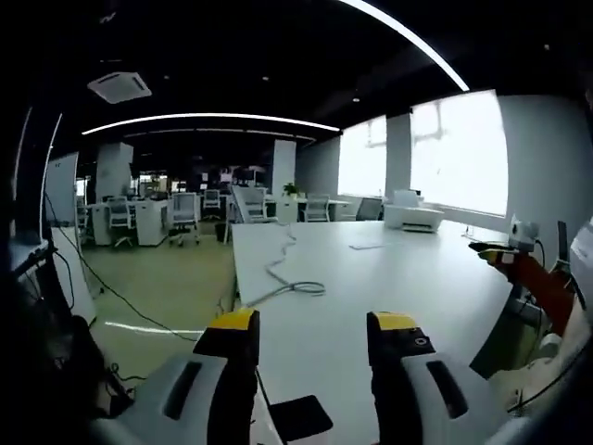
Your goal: Pick up the power strip scattered on the table, fix it on the side mounting bracket of the table, and press the switch
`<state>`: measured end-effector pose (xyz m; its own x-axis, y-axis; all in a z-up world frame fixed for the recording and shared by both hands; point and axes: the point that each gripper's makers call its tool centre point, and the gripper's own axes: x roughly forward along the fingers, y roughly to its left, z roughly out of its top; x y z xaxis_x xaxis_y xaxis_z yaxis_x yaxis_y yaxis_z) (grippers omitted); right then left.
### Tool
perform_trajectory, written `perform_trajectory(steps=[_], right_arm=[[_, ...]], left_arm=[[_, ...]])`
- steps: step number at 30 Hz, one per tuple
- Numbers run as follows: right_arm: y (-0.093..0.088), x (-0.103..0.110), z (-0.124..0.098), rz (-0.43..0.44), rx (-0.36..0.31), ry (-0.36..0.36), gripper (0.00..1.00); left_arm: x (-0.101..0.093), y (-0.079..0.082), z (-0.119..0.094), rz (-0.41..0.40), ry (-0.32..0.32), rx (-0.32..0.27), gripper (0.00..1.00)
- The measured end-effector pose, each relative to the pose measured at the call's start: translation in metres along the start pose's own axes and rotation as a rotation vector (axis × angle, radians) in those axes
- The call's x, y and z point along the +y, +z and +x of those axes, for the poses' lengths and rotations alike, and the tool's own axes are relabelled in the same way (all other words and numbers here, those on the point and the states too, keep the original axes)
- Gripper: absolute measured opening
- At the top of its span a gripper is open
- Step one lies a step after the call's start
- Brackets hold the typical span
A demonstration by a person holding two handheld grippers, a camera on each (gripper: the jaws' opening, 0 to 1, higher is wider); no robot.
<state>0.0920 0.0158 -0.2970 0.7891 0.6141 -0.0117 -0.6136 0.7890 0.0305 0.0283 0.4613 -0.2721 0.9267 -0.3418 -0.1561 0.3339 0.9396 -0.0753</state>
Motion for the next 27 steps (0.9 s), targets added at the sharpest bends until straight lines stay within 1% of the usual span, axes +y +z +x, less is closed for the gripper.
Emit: perform_trajectory(steps=[1,3,6,9,11,13,15,19,21,22,24,25,27], right_arm=[[0.0,0.0,0.0,0.0,0.001,0.001,0.52],[-0.001,0.001,0.002,-0.002,0.006,0.006,0.52],[0.0,0.002,0.003,-0.003,0.009,0.012,0.52],[0.0,0.003,0.004,-0.003,0.012,0.017,0.52],[-0.001,0.002,0.005,-0.003,0.015,0.019,0.52],[-0.001,0.002,0.005,-0.002,0.016,0.022,0.53],[-0.001,0.003,0.006,-0.002,0.017,0.023,0.53],[-0.001,0.006,0.009,-0.004,0.017,0.032,0.53],[-0.001,0.007,0.01,-0.002,0.017,0.036,0.53],[-0.001,0.008,0.01,-0.002,0.018,0.039,0.53],[-0.002,0.009,0.01,-0.002,0.021,0.04,0.53],[-0.003,0.009,0.01,-0.003,0.022,0.04,0.53],[-0.003,0.008,0.01,-0.004,0.025,0.037,0.53]], left_arm=[[0.001,0.0,-0.001,-0.025,-0.011,0.009,0.51],[0.003,0.0,-0.002,-0.036,-0.019,0.023,0.51],[0.009,-0.003,-0.004,-0.049,-0.008,0.065,0.51],[0.014,-0.006,-0.007,-0.022,0.018,0.103,0.51],[0.017,-0.004,-0.008,0.013,0.035,0.109,0.5],[0.017,-0.008,-0.01,0.019,0.026,0.142,0.5],[0.016,-0.009,-0.011,0.013,0.018,0.158,0.5],[0.016,-0.013,-0.014,0.015,0.014,0.206,0.5],[0.016,-0.016,-0.015,-0.001,0.004,0.22,0.5],[0.014,-0.019,-0.016,-0.062,-0.008,0.226,0.5],[0.016,-0.023,-0.018,-0.097,-0.011,0.244,0.5],[0.018,-0.024,-0.019,-0.104,-0.011,0.248,0.5],[0.02,-0.03,-0.022,-0.113,0.004,0.274,0.5]])
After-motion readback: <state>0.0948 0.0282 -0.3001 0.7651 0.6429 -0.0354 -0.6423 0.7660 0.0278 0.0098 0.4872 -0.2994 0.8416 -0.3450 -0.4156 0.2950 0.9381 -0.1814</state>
